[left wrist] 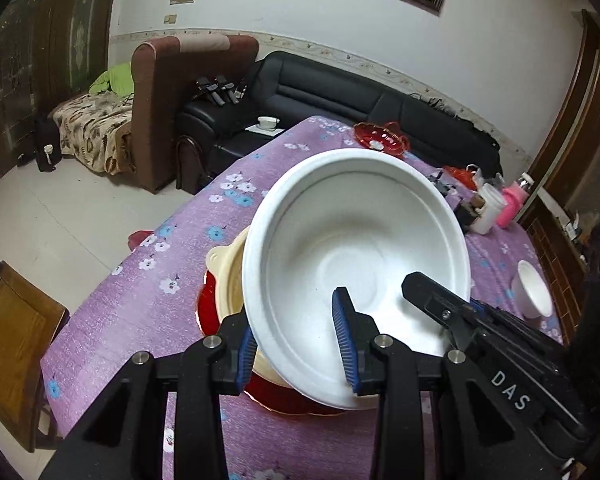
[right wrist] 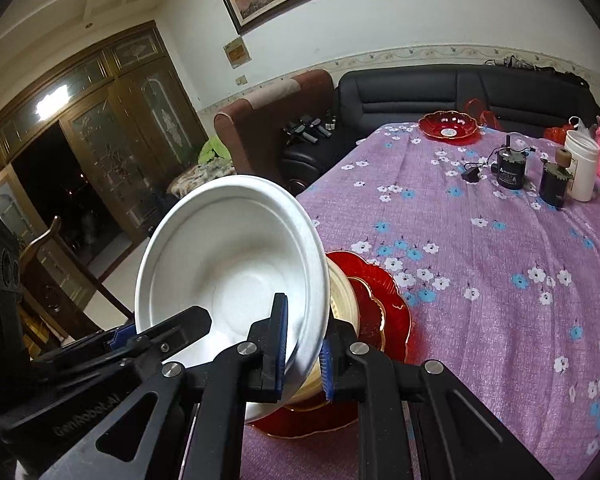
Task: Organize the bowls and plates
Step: 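Carry the white foam bowl onto the beige bowl and lower it, then open the right tool and withdraw from the stack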
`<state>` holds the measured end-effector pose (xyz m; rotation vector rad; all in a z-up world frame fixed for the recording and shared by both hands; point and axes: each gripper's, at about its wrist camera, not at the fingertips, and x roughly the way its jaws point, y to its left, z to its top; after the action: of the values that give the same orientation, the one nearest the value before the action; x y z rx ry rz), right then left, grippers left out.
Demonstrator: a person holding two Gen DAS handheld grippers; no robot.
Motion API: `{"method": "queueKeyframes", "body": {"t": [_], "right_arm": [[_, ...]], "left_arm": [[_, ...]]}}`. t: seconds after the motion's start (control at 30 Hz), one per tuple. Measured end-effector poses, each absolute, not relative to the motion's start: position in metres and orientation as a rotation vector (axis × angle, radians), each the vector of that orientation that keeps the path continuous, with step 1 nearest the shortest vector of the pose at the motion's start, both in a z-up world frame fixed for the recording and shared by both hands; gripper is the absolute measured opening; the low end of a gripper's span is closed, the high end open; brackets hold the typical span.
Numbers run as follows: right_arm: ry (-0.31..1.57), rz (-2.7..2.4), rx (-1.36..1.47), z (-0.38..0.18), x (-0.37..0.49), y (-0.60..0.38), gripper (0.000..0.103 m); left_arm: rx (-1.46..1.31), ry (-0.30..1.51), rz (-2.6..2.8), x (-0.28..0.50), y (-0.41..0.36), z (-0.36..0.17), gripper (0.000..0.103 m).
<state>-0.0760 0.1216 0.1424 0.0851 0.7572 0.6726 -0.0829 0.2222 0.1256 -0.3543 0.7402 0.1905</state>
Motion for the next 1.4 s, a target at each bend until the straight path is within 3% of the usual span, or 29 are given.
{"method": "queueKeyframes", "body": {"t": [0.3,0.53,0.6,0.67,0.73,0.83,1.4], "right_arm": [[0.869,0.649,0.06,0.107,-0.063,0.138,0.018],[0.932,0.622,0.047,0.086,-0.05,0.144,0.018],[0.938,0.619,0.062,0.083,-0.048,0.144,0.023],[0.927,0.614,0.067,0.084,-0.047,0.143,0.034],[0.897,0.606,0.058,0.088,-0.05,0.143,0.054],[0.835,0.584,0.038,0.097,-0.055,0.143,0.068],[0.725,0.487,0.099,0.124,-0.062,0.093,0.075]], "left_arm": [[-0.358,0.794,0.237,-0.075,0.235,0.107,0.036],[-0.361,0.738,0.264,-0.089,0.242,0.118,0.056],[-0.38,0.722,0.253,-0.095,0.245,0.121,0.059],[-0.389,0.714,0.251,-0.097,0.246,0.123,0.059],[-0.403,0.706,0.247,-0.101,0.249,0.125,0.06],[-0.425,0.699,0.25,-0.104,0.253,0.125,0.06],[-0.496,0.691,0.247,-0.114,0.266,0.122,0.061]]}}
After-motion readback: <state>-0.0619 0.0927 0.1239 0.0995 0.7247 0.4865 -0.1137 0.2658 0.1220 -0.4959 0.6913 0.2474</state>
